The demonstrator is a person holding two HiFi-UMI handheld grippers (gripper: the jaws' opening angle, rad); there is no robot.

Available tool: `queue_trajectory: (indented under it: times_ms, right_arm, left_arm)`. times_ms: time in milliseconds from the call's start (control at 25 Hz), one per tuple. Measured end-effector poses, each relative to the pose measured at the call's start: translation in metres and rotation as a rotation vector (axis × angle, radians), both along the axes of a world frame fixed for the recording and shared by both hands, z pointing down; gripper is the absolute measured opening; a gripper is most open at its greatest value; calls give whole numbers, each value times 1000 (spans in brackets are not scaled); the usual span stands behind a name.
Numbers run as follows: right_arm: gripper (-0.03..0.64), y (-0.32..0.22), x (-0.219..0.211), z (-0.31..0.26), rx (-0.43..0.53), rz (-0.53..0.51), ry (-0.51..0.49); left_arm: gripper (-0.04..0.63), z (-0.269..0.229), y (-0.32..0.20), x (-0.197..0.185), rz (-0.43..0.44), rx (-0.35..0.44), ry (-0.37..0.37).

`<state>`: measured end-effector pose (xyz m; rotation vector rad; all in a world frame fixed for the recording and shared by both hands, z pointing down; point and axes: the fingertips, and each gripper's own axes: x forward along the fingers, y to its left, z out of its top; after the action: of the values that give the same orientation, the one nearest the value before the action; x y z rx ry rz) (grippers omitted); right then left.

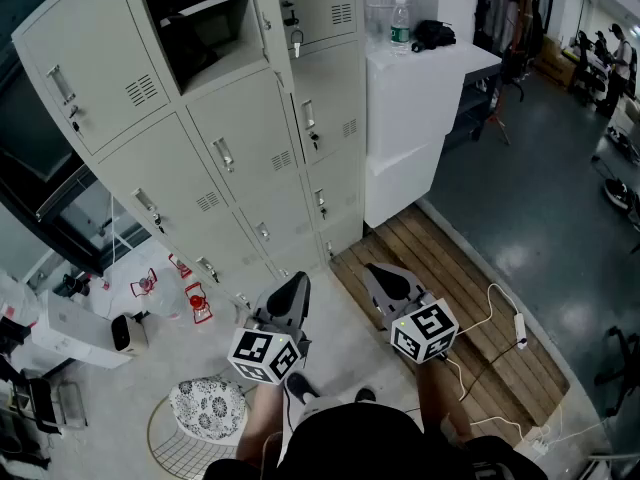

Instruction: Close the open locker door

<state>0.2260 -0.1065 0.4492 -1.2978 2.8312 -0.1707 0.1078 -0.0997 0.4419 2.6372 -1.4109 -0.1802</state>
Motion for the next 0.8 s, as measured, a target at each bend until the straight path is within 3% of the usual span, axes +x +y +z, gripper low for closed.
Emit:
queue_trajectory:
  times_ms: [800]
  right_arm:
    - [5, 42, -7, 1, -4, -13, -7]
  left_arm:
    - [18, 8, 50, -11, -36, -28, 17]
